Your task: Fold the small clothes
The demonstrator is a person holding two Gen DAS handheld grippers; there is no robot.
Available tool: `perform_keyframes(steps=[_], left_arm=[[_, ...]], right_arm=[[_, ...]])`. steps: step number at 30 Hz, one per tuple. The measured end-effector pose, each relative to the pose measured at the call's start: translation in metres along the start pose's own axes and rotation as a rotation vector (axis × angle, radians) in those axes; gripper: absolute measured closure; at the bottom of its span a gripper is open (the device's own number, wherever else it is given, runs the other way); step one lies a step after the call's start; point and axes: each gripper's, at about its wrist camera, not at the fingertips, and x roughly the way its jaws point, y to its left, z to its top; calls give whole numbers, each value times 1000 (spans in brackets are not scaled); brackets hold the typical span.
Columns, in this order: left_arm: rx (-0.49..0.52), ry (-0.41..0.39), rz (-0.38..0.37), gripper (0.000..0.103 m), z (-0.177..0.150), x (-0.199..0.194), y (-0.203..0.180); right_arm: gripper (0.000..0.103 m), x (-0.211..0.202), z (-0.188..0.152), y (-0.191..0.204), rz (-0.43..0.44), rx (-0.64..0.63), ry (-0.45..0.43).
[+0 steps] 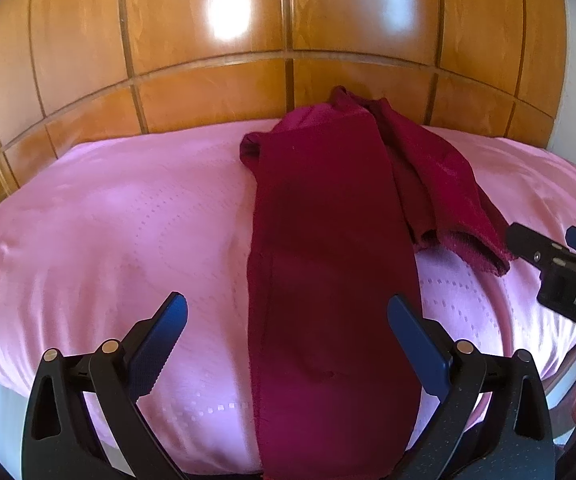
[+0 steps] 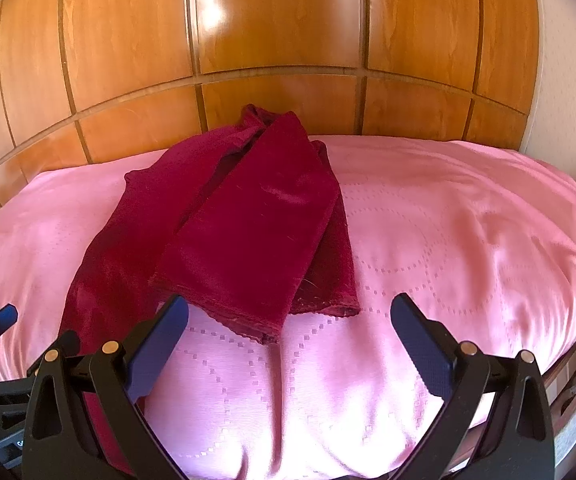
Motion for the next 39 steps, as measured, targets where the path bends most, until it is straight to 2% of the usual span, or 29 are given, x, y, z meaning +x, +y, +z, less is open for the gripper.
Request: perform_keyframes(steps=[5,11,13,15,16,18,19,20,21,22,23,24,27,31,34,37,39], left_arm=[[55,52,-60,6,-5,13,-6],[169,118,-123,26,-20,33,-22],[170,107,-132,28,-20,35,-22],[175,90,-145,45,-21,35,-23],[176,80,-145,50,-21,36,-24],[174,70,-151,75,-21,37,-23],[168,63,-155,82,-21,36,-22],[154,57,-170,95,-20,34,-19],[128,56,-194,98,-18,32,-14],[99,55,-221,98,-15,31,-9],[63,52,-254,99,-11,27,-1],[35,49,-278,99,-7,23,5],[-53,21,-331,99,7,10,30],[-220,-40,-378,99,38,-3,83],[-304,-112,-355,100,66,-12,125],[-370,-169,-244,100,100,-9,172],[-429,-177,-156,100,122,4,207]], right_arm=[[2,4,3,-9,1,9,3],[2,12,7,-15,54,15,22],[3,16,9,-9,86,-4,27],[8,22,14,2,129,-34,35],[9,25,15,6,145,-41,41],[15,33,17,16,177,-63,59],[18,38,17,22,193,-79,72],[21,42,17,26,210,-91,84],[26,46,17,30,225,-100,94],[31,49,16,35,237,-116,102],[45,51,17,39,249,-131,107],[66,52,17,40,264,-137,112],[100,50,26,35,282,-118,96],[100,38,42,15,261,-122,48],[100,37,54,-3,255,-90,51],[98,37,60,-5,237,-94,44],[98,43,62,-1,244,-96,53]])
